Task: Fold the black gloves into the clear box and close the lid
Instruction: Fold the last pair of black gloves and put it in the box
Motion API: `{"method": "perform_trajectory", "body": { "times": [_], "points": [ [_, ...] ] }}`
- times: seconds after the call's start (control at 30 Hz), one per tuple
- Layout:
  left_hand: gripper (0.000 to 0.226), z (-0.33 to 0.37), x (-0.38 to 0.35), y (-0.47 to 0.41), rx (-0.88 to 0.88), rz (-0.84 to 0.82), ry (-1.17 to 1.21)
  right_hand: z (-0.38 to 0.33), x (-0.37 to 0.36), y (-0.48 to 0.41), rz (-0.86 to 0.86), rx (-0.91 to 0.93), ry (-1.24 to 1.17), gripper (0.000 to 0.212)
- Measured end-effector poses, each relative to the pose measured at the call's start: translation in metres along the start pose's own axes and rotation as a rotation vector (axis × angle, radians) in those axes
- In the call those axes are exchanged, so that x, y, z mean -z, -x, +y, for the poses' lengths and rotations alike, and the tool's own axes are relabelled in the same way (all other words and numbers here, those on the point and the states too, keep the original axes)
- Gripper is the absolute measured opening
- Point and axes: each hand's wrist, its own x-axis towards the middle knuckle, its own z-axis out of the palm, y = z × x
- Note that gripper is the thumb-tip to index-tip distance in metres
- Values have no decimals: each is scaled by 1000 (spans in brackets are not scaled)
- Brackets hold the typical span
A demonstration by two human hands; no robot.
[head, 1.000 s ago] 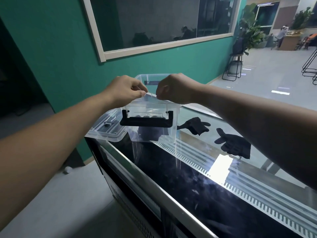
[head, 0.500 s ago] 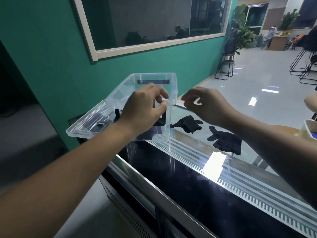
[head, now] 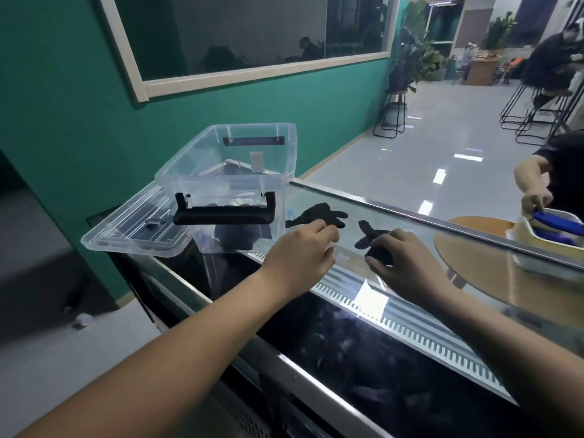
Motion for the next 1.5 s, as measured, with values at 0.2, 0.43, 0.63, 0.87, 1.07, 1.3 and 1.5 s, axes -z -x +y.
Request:
{"method": "perform_trajectory", "body": {
  "times": [0.2,0.43,0.63,0.87,1.07,1.3,1.5],
  "points": [
    [35,-13,-40,-4,235,-104,45,0,-9,2,45,64,70,24],
    [49,-16,-45,-21,282,-169,22,4,-14,-5,55,73,65,21],
    [46,-20,-56,-24,292,-163,-32,6,-18,-7,78,66,47,16],
    [43,-17,-52,-17,255,-99,-32,7,-18,-7,76,56,22,15],
    [24,-9,-41,11,253,-34,46,8,-17,-8,79,59,-1,13],
    [13,2,-19,68,250,78,112,9,-19,-8,76,57,-7,13],
    [10,6,-1,85,332,152,317,-6,-17,-5,111,109,-15,10]
  ]
}}
